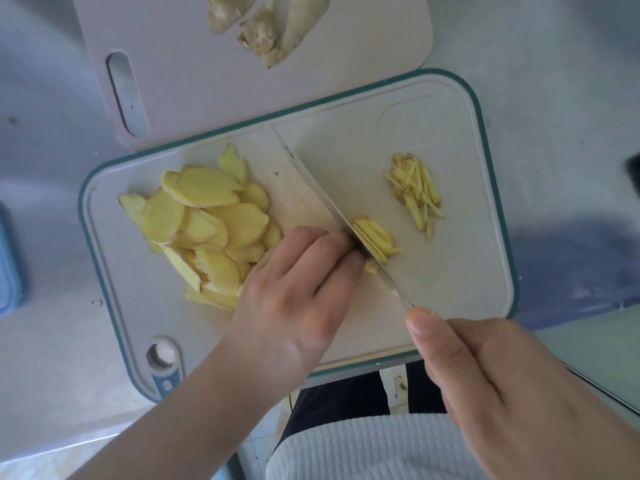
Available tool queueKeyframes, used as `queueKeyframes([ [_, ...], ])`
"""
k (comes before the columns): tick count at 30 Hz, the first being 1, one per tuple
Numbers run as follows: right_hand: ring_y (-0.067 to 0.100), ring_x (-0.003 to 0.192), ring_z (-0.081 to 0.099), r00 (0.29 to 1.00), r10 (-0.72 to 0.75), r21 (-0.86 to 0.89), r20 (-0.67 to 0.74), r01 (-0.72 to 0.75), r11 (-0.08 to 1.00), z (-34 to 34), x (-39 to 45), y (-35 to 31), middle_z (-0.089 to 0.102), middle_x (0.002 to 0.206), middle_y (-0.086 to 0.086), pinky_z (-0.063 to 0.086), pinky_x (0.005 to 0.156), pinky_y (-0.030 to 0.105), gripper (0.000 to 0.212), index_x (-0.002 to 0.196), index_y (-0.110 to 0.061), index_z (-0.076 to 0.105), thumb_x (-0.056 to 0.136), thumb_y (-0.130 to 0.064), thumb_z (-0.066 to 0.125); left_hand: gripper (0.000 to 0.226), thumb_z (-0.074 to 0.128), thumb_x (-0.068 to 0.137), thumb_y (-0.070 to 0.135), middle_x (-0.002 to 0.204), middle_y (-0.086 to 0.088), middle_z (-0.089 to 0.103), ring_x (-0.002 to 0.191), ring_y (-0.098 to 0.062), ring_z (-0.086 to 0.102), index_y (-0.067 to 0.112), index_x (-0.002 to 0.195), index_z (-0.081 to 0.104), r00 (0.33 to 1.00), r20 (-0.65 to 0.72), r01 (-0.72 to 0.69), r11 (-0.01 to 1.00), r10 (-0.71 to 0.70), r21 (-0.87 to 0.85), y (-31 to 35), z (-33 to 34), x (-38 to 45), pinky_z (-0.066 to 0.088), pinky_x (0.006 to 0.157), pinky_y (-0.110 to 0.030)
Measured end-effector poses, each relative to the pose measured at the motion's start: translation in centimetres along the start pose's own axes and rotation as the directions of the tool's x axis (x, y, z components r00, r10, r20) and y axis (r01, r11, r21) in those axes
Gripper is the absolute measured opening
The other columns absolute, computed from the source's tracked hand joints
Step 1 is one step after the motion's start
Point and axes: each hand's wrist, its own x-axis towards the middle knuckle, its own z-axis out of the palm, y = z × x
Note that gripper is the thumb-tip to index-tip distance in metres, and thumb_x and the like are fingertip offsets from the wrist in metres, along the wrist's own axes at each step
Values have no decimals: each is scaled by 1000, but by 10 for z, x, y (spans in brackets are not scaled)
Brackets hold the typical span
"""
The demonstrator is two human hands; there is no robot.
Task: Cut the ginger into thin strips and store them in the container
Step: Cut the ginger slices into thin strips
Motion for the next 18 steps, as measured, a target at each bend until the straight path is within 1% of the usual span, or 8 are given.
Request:
queueKeyframes([
  [3,7,58,51,1000,10,-9,-21,-10,1000,4,0,0,52,58,-11,39,56,24,76,75,-28,48,63,-86,0,21,55,97,-10,92,-18,71,77,-32,65,-7,92,76,1000,-18,-10,1000,10,0,-1,3,-1,53,72,-36],
  [5,6,54,49,999,-24,-22,-30,23,999,5,7,-2,50,55,-13,38,54,19,74,64,-25,46,67,-85,3,20,56,96,-11,91,-17,72,77,-32,65,-7,91,76,1000,-24,-13,1000,13,0,-2,4,-2,53,72,-36],
  [7,9,42,42,995,-93,6,-37,93,996,5,23,-7,42,44,-7,34,47,14,74,49,-16,34,79,-80,11,22,55,96,-11,89,-17,71,75,-32,65,-6,87,75,999,-36,-17,1000,17,-14,-3,5,-3,54,69,-38],
  [8,11,38,38,992,-118,38,-41,119,992,4,31,-11,38,40,-5,33,44,14,72,46,-18,29,83,-78,14,23,55,96,-11,86,-18,70,74,-33,64,-6,84,74,999,-52,-19,1000,18,-25,-3,6,-3,53,67,-39],
  [12,12,37,35,984,-171,89,-42,174,981,1,42,-22,35,38,-3,31,40,19,65,48,-20,32,82,-73,17,16,57,95,-11,80,-18,65,75,-31,58,2,89,63,996,-82,-45,998,41,-45,-3,6,-4,50,69,-35],
  [14,12,41,40,987,-156,53,-48,159,986,0,29,-14,40,41,-5,32,44,17,72,49,-20,37,84,-77,13,16,58,95,-10,87,-18,69,80,-34,64,-2,90,71,998,-51,-38,999,37,-32,-4,6,-5,53,73,-38],
  [16,9,51,47,990,-124,16,-61,125,992,0,14,-5,49,51,-13,36,51,16,67,59,-31,47,75,-83,8,18,59,96,-8,93,-16,71,88,-36,67,-5,92,76,999,-24,-30,999,29,-12,-4,6,-5,54,77,-41],
  [18,6,58,50,995,-75,6,-65,75,997,0,5,1,52,59,-21,39,58,15,68,65,-33,48,69,-86,5,20,57,98,-6,96,-15,73,92,-36,69,-5,95,76,999,-17,-28,1000,28,-5,-5,5,-5,54,77,-42],
])
